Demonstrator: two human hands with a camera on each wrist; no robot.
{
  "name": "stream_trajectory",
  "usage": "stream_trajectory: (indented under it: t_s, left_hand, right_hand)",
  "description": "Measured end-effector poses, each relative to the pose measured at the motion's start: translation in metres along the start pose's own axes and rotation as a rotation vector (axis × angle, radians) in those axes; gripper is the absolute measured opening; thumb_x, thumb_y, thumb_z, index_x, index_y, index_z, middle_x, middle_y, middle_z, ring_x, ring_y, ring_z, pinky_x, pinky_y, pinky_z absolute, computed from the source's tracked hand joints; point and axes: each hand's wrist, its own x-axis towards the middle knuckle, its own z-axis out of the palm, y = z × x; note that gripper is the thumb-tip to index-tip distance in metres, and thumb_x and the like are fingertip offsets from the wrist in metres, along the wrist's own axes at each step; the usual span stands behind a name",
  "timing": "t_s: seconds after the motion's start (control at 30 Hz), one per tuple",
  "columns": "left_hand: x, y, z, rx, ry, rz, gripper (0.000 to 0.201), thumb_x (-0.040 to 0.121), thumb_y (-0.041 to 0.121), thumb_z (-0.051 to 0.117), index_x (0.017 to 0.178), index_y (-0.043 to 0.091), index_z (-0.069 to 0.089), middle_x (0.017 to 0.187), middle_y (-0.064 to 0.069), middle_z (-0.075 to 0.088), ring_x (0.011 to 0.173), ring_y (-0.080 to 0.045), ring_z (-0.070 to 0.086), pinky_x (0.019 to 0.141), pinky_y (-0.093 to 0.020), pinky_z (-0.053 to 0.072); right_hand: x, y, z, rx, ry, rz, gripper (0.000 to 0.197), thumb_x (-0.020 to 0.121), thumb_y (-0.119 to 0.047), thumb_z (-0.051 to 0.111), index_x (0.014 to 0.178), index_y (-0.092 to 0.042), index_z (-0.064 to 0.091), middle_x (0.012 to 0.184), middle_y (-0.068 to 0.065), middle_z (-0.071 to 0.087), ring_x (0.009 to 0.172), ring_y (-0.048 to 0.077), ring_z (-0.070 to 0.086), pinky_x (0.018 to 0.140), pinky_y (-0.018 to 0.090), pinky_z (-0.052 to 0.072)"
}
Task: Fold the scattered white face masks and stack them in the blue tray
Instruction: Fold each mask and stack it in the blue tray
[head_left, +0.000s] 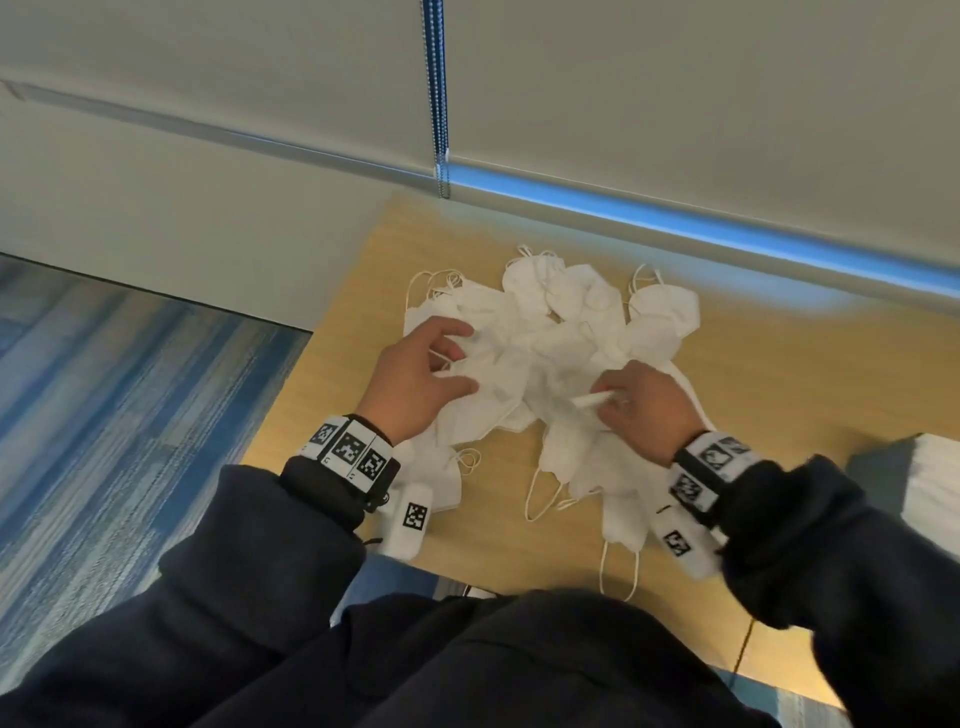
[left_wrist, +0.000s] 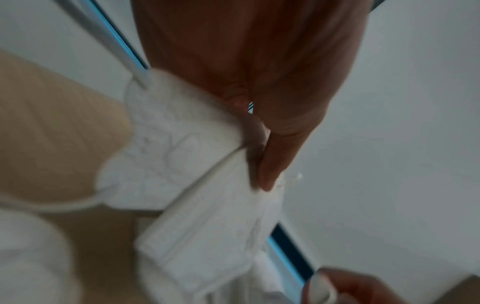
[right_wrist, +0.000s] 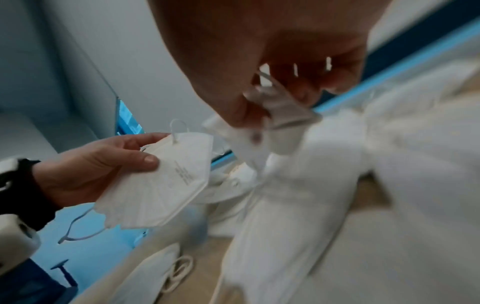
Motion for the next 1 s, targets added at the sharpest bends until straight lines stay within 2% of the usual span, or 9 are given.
stream_trajectory:
  t_s: [0.1,0.23,0.3,0.43,0.53,0.63,0.77,0.93,1.0]
  left_hand:
    - [0.002,0.02,0.008,-0.117,-0.057,0.019,0.061,0.069,0.014,0.091,0.12,0.035,0.063,0.105,0.007,0.064,0.086,-0.005,0.061,0.075,-0.016,0.049]
    - [0.0,0.027,0.024,-0.273,-0.315,0.03,0.068,0.073,-0.008,0.082,0.127,0.027,0.061,0.12,-0.003,0.062,0.097,-0.018,0.071,0.078,-0.029,0.059]
    - [0.001,0.02,0.024,-0.239,-0.304,0.014,0.059,0.078,-0.012,0.073,0.123,0.025,0.064,0.12,-0.001,0.063,0.094,-0.018,0.073,0.074,-0.033,0.061]
    - [0.007,-0.008,0.001,0.362,-0.104,0.142,0.032,0.084,0.017,0.076,0.113,0.029,0.07,0.119,0.014,0.063,0.089,-0.013,0.069,0.076,-0.033,0.057]
    - [0.0,-0.032,-0.023,0.731,-0.007,0.19,0.018,0.085,0.021,0.072,0.103,0.025,0.073,0.123,0.011,0.064,0.085,-0.019,0.068,0.065,-0.029,0.048]
    - [-0.012,-0.048,-0.034,0.855,-0.026,0.098,0.011,0.087,0.028,0.071,0.098,0.026,0.074,0.13,0.009,0.062,0.095,-0.022,0.065,0.066,-0.031,0.049]
    - [-0.019,-0.055,-0.031,1.017,-0.163,-0.119,0.032,0.084,0.047,0.07,0.112,0.032,0.067,0.143,0.004,0.045,0.118,-0.024,0.051,0.081,-0.038,0.053]
    - [-0.025,-0.055,-0.024,1.172,-0.349,-0.282,0.07,0.07,0.07,0.069,0.126,0.031,0.053,0.127,0.002,0.052,0.11,-0.023,0.058,0.09,-0.043,0.049]
    - [-0.028,-0.062,-0.018,1.119,-0.428,-0.342,0.092,0.064,0.065,0.08,0.138,0.026,0.039,0.128,-0.002,0.054,0.108,-0.026,0.064,0.088,-0.043,0.053]
  right_hand:
    - [-0.01,0.012,-0.031,-0.248,-0.157,0.103,0.064,0.076,-0.046,0.078,0.134,-0.039,0.052,0.129,0.001,0.053,0.121,0.03,0.049,0.098,0.046,0.044]
    - [-0.003,-0.001,-0.033,0.43,-0.199,0.082,0.091,0.07,-0.045,0.089,0.146,-0.035,0.038,0.127,-0.004,0.056,0.108,0.019,0.061,0.088,0.032,0.05]
    - [0.008,-0.01,-0.015,0.501,-0.171,0.087,0.096,0.07,-0.034,0.091,0.147,-0.035,0.034,0.113,-0.004,0.061,0.092,0.016,0.066,0.078,0.029,0.053]
    - [0.026,-0.009,0.018,0.26,-0.095,0.083,0.07,0.079,-0.027,0.083,0.138,-0.028,0.046,0.083,-0.002,0.063,0.071,0.01,0.059,0.061,0.021,0.04]
    - [0.026,-0.002,0.017,0.114,-0.221,0.103,0.056,0.076,-0.048,0.083,0.12,-0.029,0.055,0.097,-0.004,0.061,0.081,0.011,0.058,0.065,0.025,0.041]
    - [0.019,0.003,0.02,-0.051,-0.363,0.07,0.07,0.067,-0.054,0.085,0.123,-0.031,0.051,0.112,-0.006,0.055,0.098,0.017,0.056,0.082,0.033,0.046]
    - [0.013,0.003,0.03,-0.159,-0.365,0.007,0.07,0.068,-0.046,0.084,0.127,-0.034,0.047,0.115,-0.006,0.055,0.104,0.021,0.057,0.089,0.037,0.048]
    - [0.019,0.011,0.013,0.072,-0.242,0.086,0.051,0.083,-0.035,0.079,0.129,-0.028,0.057,0.118,-0.002,0.061,0.113,0.027,0.061,0.086,0.03,0.042]
    - [0.021,0.013,-0.006,0.26,-0.151,0.098,0.044,0.085,-0.026,0.079,0.125,-0.023,0.061,0.115,-0.002,0.063,0.11,0.022,0.061,0.085,0.03,0.042]
